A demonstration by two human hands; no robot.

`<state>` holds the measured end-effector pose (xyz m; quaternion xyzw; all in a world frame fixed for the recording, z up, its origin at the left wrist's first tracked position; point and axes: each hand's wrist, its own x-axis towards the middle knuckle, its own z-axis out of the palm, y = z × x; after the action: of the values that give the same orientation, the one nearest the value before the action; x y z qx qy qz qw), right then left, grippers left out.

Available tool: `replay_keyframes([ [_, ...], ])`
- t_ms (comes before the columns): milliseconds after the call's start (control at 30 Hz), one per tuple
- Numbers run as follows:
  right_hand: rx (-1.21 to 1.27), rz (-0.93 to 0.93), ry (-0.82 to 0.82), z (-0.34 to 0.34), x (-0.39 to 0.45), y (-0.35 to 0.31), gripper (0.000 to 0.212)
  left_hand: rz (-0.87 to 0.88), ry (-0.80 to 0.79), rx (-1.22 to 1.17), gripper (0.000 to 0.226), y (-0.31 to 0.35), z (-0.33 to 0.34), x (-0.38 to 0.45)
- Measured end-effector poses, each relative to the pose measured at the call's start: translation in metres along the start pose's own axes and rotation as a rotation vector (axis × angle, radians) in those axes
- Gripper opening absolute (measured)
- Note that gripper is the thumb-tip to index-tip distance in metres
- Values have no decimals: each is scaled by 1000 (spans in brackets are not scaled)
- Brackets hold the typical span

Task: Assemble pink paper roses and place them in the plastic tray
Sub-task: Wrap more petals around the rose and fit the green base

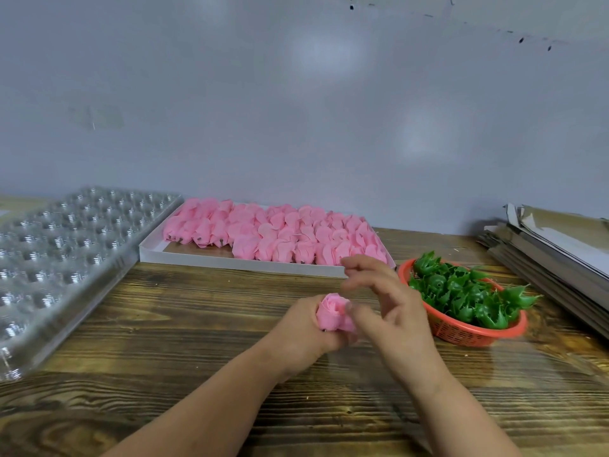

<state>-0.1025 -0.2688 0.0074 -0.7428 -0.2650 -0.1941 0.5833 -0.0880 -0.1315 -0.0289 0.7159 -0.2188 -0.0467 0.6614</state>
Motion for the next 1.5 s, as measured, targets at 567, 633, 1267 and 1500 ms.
replay_keyframes([
  [567, 338, 424, -179, -13, 5, 8, 31, 15, -68, 212, 38, 4, 3, -5],
  [633, 328, 407, -171, -14, 6, 9, 29, 3, -71, 203, 44, 4, 3, -4],
  [1267, 320, 421, -199, -12, 5, 9, 29, -1, -167, 114, 24, 6, 2, -6],
  [1500, 273, 311, -261, -25, 5, 14, 43, -14, -180, 11, 26, 6, 1, -6],
])
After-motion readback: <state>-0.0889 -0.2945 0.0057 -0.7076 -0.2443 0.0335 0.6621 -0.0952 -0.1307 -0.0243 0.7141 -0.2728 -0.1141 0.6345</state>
